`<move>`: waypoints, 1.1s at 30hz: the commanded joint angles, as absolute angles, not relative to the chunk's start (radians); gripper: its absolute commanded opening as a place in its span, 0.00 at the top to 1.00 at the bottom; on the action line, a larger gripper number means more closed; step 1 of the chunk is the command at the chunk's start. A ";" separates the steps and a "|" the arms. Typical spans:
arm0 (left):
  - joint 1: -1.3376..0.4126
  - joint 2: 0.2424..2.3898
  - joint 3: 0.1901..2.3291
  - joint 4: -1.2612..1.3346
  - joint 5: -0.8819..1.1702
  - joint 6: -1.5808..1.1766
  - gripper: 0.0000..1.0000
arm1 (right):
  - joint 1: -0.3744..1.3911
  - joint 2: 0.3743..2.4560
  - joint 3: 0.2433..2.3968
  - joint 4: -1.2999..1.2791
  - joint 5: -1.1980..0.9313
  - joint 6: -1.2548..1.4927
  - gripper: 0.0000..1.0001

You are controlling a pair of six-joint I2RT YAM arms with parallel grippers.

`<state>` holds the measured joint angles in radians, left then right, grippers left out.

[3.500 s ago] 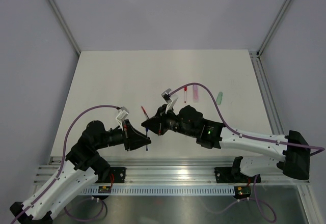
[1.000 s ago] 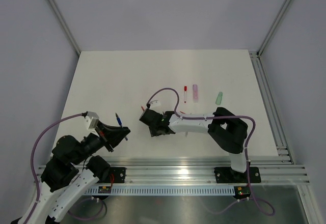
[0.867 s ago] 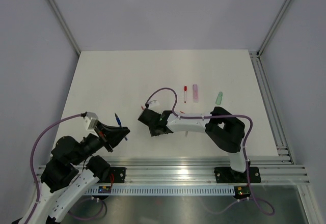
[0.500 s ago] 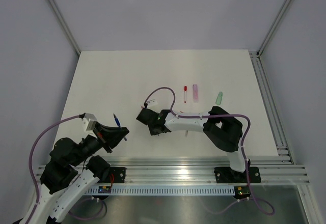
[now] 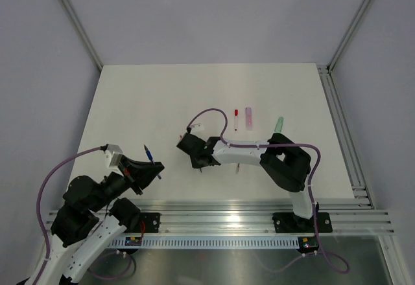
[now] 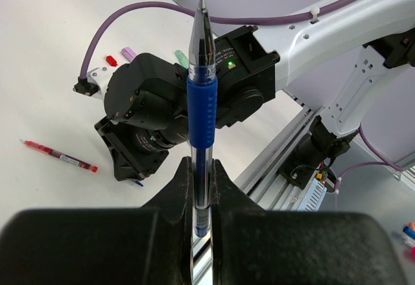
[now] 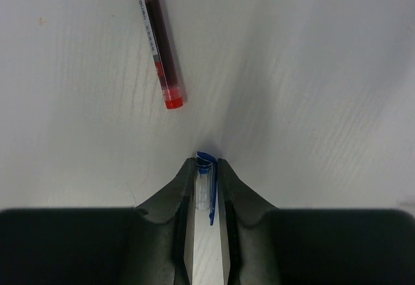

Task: Insert the pens into the pen caps
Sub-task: Insert the pen into the pen cap.

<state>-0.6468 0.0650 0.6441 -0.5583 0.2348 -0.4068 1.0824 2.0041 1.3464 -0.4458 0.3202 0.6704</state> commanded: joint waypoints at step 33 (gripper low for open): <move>-0.643 0.279 0.361 -0.111 0.528 -0.716 1.00 | 1.101 1.315 0.767 0.210 0.337 0.716 1.00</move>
